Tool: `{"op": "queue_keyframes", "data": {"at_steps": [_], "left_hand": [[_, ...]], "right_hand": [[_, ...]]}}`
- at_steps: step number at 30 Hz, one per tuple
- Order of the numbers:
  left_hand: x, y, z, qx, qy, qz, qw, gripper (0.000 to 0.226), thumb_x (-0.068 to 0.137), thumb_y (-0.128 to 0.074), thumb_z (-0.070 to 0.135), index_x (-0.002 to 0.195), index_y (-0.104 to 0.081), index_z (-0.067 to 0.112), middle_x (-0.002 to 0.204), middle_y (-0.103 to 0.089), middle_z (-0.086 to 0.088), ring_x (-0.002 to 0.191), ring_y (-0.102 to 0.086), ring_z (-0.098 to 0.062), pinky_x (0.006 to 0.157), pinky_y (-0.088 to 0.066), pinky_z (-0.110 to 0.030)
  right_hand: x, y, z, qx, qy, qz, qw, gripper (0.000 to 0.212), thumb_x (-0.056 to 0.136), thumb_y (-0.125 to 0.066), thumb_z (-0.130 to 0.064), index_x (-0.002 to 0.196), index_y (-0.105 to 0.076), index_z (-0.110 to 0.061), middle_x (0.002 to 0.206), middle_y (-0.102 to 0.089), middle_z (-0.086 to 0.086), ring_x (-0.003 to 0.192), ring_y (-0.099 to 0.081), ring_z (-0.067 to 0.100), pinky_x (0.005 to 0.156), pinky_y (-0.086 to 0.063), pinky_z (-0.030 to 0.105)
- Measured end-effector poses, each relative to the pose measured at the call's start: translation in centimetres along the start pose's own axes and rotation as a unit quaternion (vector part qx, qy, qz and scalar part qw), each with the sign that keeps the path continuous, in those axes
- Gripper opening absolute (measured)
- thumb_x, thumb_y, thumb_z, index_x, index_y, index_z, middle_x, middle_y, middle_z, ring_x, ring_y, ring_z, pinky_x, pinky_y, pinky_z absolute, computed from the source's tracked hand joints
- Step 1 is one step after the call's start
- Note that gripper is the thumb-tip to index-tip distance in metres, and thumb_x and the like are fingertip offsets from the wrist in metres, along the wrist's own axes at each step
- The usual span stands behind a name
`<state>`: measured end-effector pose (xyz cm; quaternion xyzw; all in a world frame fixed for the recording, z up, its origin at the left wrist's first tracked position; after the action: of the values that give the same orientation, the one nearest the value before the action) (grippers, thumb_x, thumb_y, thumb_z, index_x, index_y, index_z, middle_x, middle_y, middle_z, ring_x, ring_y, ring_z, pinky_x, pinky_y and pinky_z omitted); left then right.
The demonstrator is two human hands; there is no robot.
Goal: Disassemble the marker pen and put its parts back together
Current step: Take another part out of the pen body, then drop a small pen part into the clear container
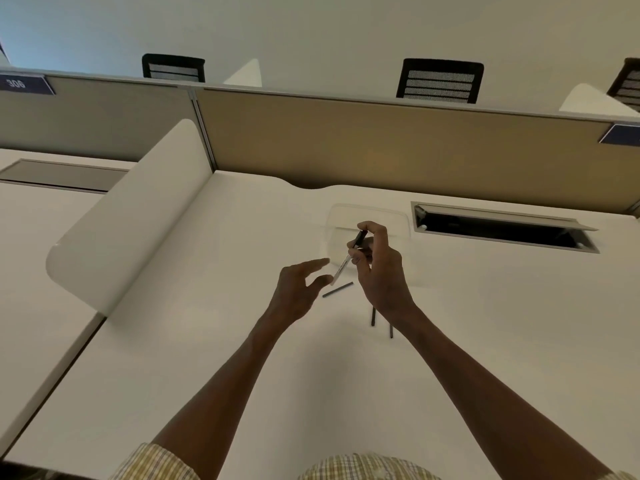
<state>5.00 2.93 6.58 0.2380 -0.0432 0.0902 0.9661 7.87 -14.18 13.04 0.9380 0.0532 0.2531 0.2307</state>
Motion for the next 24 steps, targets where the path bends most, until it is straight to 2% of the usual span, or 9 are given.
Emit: {"op": "queue_keyframes", "data": {"at_steps": [3, 6, 9, 13, 17, 20, 22, 24], "left_hand": [[0.0, -0.5, 1.6, -0.031, -0.027, 0.024, 0.999, 0.034, 0.080, -0.079, 0.019, 0.113, -0.073, 0.016, 0.111, -0.074, 0.005, 0.099, -0.068, 0.003, 0.091, -0.050, -0.014], [0.1, -0.8, 2.4, -0.042, -0.061, 0.038, 0.997, 0.025, 0.081, -0.078, 0.011, 0.106, -0.076, 0.013, 0.096, -0.076, 0.009, 0.090, -0.071, 0.002, 0.085, -0.054, -0.016], [0.1, -1.0, 3.1, -0.035, -0.086, 0.046, 0.995, 0.023, 0.081, -0.076, 0.008, 0.103, -0.076, 0.015, 0.094, -0.075, 0.012, 0.085, -0.071, 0.004, 0.080, -0.054, -0.014], [0.0, -1.1, 3.6, -0.013, -0.107, 0.058, 0.992, 0.021, 0.083, -0.073, 0.007, 0.101, -0.077, 0.017, 0.092, -0.078, 0.005, 0.082, -0.070, 0.006, 0.078, -0.054, -0.013], [-0.3, -1.3, 3.4, -0.017, -0.080, 0.070, 0.994, 0.017, 0.084, -0.073, 0.007, 0.099, -0.077, 0.012, 0.091, -0.077, 0.005, 0.082, -0.071, 0.003, 0.081, -0.058, -0.023], [-0.6, -1.3, 3.1, -0.053, -0.025, 0.084, 0.995, 0.015, 0.083, -0.075, 0.013, 0.095, -0.078, 0.022, 0.086, -0.076, 0.016, 0.083, -0.072, -0.001, 0.082, -0.058, -0.027], [-0.9, -1.2, 2.9, -0.082, 0.007, 0.090, 0.993, 0.018, 0.083, -0.076, 0.017, 0.093, -0.076, 0.032, 0.082, -0.075, 0.023, 0.084, -0.072, -0.001, 0.082, -0.056, -0.026], [-1.1, -1.0, 2.5, -0.120, 0.042, 0.099, 0.987, 0.016, 0.083, -0.076, 0.018, 0.093, -0.077, 0.030, 0.086, -0.077, 0.015, 0.084, -0.073, -0.006, 0.082, -0.057, -0.030]], "right_hand": [[0.1, 0.2, -0.3, 0.011, 0.005, -0.006, 1.000, 0.037, 0.093, -0.057, -0.004, 0.125, -0.043, -0.018, 0.097, -0.071, 0.002, 0.088, -0.066, 0.008, 0.077, -0.042, -0.002], [0.2, 0.5, -0.4, 0.014, 0.006, -0.016, 1.000, 0.038, 0.093, -0.057, -0.005, 0.124, -0.043, -0.022, 0.096, -0.071, -0.001, 0.085, -0.066, 0.007, 0.075, -0.043, 0.000], [0.2, 0.7, -0.7, 0.016, 0.012, -0.022, 1.000, 0.040, 0.093, -0.057, -0.004, 0.124, -0.042, -0.024, 0.097, -0.072, 0.002, 0.086, -0.068, 0.009, 0.074, -0.046, 0.003], [0.2, 1.2, -0.9, 0.023, 0.011, -0.021, 0.999, 0.044, 0.092, -0.059, -0.007, 0.127, -0.039, -0.027, 0.095, -0.072, -0.001, 0.083, -0.069, 0.011, 0.075, -0.050, 0.012], [0.0, 1.7, -0.5, 0.033, -0.011, -0.023, 0.999, 0.058, 0.090, -0.066, -0.022, 0.136, -0.032, -0.030, 0.102, -0.067, -0.006, 0.082, -0.066, 0.000, 0.074, -0.047, 0.004], [-0.4, 2.4, 0.6, 0.029, -0.022, 0.021, 0.999, 0.043, 0.092, -0.063, -0.021, 0.131, -0.043, -0.020, 0.100, -0.068, -0.002, 0.085, -0.065, 0.004, 0.072, -0.046, 0.003], [-0.9, 3.0, 1.6, 0.009, -0.037, 0.051, 0.998, 0.027, 0.092, -0.062, -0.015, 0.118, -0.055, -0.013, 0.095, -0.069, 0.000, 0.081, -0.065, 0.010, 0.069, -0.047, 0.004], [-1.4, 3.5, 2.7, -0.022, -0.047, 0.066, 0.996, 0.011, 0.090, -0.063, -0.008, 0.100, -0.063, -0.010, 0.089, -0.070, 0.000, 0.077, -0.065, 0.012, 0.067, -0.047, 0.007]]}}
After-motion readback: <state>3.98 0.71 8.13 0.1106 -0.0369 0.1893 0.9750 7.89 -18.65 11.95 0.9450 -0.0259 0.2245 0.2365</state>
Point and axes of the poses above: each hand's wrist, its own x-axis towards the middle knuckle, its own y-axis out of the back of the hand, z = x × y, the point moved 1 cm from there along x, towards the middle knuckle
